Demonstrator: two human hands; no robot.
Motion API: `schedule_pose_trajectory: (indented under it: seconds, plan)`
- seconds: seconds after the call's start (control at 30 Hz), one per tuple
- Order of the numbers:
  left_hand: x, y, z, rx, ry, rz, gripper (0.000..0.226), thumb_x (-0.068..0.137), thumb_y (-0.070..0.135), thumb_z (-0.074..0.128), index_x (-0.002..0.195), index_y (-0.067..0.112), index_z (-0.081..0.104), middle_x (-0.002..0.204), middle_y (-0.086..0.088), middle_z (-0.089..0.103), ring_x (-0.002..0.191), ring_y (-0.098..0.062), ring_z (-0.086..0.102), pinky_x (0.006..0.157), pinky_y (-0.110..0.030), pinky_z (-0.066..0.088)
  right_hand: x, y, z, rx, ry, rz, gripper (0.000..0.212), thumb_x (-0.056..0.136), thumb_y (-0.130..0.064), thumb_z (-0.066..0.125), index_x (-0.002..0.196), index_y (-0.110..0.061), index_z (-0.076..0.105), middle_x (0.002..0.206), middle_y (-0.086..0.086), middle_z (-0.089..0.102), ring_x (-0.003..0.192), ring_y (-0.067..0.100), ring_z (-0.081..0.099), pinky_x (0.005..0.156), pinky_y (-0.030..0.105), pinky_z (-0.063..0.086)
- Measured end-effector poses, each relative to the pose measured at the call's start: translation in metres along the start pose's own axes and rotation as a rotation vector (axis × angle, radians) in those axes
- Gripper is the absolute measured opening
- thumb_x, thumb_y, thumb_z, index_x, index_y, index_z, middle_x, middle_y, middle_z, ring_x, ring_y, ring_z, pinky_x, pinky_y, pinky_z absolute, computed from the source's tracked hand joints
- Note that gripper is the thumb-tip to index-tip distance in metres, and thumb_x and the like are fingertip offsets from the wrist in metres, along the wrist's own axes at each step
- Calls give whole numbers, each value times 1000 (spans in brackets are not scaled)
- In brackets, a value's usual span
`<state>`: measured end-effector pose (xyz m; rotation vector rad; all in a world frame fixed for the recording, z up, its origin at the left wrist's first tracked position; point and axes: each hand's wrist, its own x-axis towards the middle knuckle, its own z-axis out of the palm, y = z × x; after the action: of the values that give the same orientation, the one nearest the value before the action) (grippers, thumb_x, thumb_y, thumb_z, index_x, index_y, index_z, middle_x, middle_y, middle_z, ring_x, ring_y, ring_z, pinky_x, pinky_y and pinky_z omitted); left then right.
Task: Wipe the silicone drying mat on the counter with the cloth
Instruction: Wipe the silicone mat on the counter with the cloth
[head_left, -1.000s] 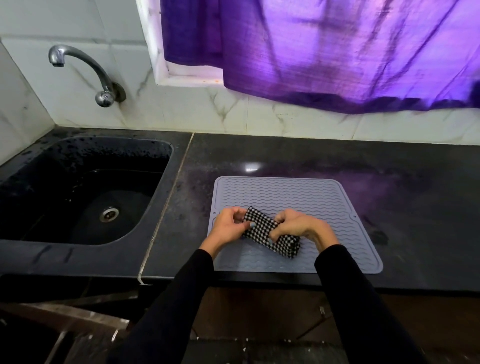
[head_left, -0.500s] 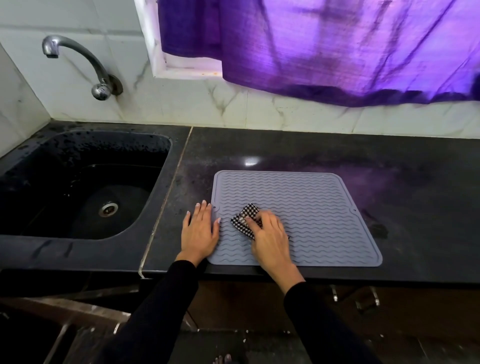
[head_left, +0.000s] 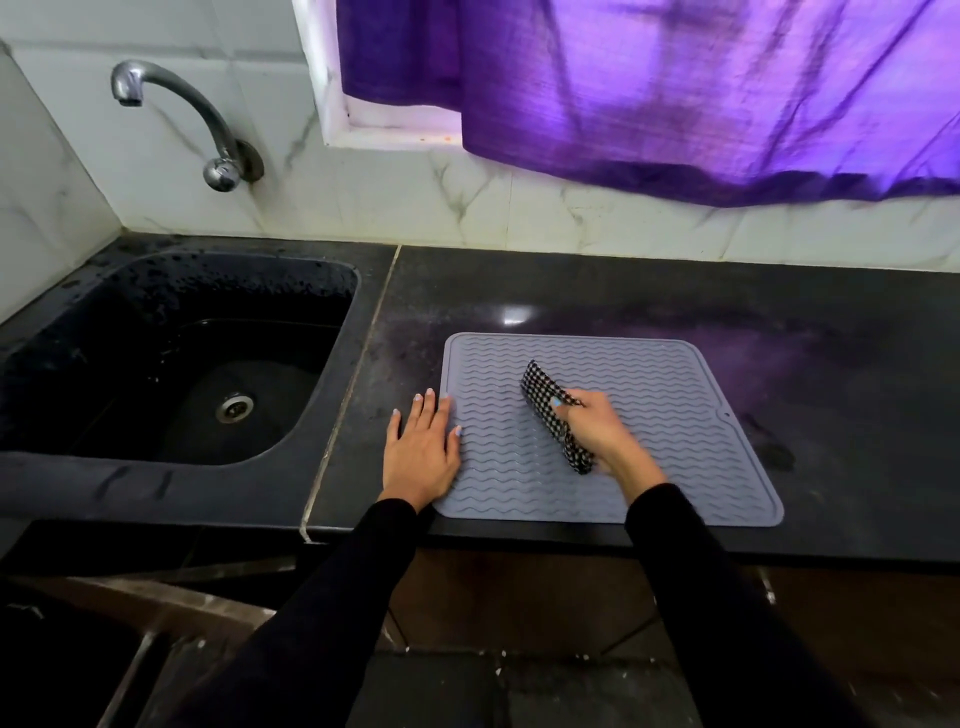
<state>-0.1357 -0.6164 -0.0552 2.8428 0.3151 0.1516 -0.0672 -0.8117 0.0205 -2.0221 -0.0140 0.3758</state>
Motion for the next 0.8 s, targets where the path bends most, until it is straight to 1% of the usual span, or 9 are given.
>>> schedule_pose_trajectory:
  seconds: [0.1,0.2,0.3,0.5,0.57,0.63,0.7,0.73,0.8]
  plan:
    - [0,-1,0,-21,14,7,77,80,51,-7,148,23,16,156,-3,15,145,-16,8,116,-41,1,-29,0,26,-461,116,-188,48,87,-5,49,131,-22,53,111,9,66,101,25,61,89,29,45]
    - [0,-1,0,-10,16,7,69,85,43,-1,147,23,19,156,-2,16,145,-15,8,116,-40,1,-58,21,65,-846,13,-389,62,89,-7,46,146,-22,27,153,8,29,140,25,28,116,36,17]
    - [1,-1,-1,-28,9,-3,60,90,37,7,147,23,20,156,-1,16,145,-15,9,116,-39,0,-59,32,70,-1005,51,-455,61,93,-6,37,149,-18,16,158,7,10,146,22,7,118,35,1]
    - [3,-3,-4,-42,-23,5,47,100,30,21,147,24,18,157,-1,15,145,-16,7,117,-39,0,-69,33,49,-1057,15,-378,62,92,-3,43,147,-23,22,158,1,14,145,21,14,119,36,10]
    - [3,-3,-5,-34,-34,16,48,101,30,19,148,23,17,157,-1,14,145,-17,6,117,-40,-1,-68,25,35,-972,-4,-246,59,89,-5,47,141,-29,37,153,-2,30,138,24,33,112,35,29]
    - [4,-3,-6,-26,-43,31,48,101,29,18,148,21,15,157,-1,13,145,-16,5,117,-42,-2,-58,10,13,-577,-34,-24,47,88,-6,46,127,-31,56,133,0,56,115,28,56,89,31,47]
    - [4,-2,-7,-22,-51,45,49,100,27,18,148,20,13,157,0,12,145,-16,4,117,-43,-3,-52,-3,-4,-26,-6,139,36,89,-7,48,119,-20,65,104,6,67,91,25,62,68,27,45]
    - [4,-2,-7,-20,-51,51,49,100,26,19,148,19,13,157,0,11,145,-15,4,117,-44,-3,-51,-5,-5,109,64,146,33,89,-9,51,118,-17,66,99,6,68,84,23,61,65,27,43]
    - [4,-3,-6,-19,-40,56,50,99,25,20,148,19,13,157,0,11,145,-15,4,116,-45,-3,-53,-8,7,-25,178,40,41,87,-7,51,124,-21,61,114,8,68,88,24,63,74,31,47]
